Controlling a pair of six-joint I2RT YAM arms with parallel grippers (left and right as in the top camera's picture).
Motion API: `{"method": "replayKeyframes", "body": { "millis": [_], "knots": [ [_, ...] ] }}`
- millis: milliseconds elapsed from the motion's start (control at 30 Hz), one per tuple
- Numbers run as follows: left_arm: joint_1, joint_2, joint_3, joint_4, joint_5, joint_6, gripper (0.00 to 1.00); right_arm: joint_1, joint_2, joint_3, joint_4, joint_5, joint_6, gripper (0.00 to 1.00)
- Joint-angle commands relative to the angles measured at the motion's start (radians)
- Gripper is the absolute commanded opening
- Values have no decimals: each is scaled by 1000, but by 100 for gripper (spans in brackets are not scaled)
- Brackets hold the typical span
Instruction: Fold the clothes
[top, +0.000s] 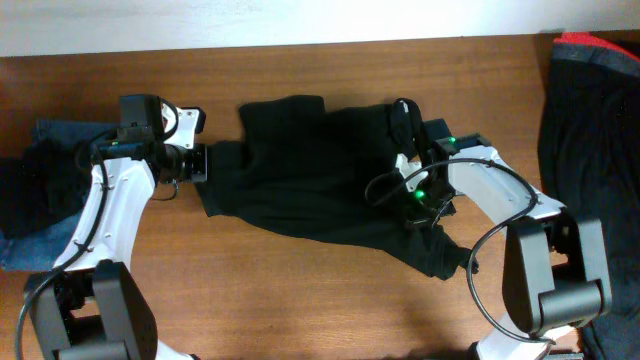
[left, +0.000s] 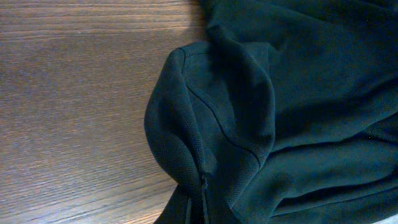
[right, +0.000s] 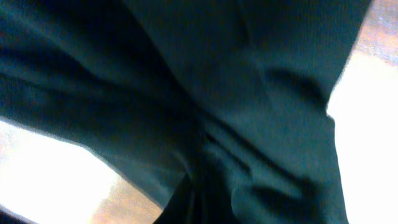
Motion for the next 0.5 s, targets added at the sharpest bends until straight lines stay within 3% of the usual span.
{"method": "replayKeyframes", "body": {
  "millis": [0,133,267,467],
  "knots": [
    [2,-46,5,-3,47,-48,1,7,-42,138,-68,119,21,4],
    [2,-111,47,-3,47,-91,0,7,-86,388,-198,272,40,4],
    [2,-234,160,10,45,-92,0,3,-108,780,-322,420,84,4],
    [2,-375,335,53,45,-92,0,-34,-109,1155,-458,422,84,4]
  ]
}}
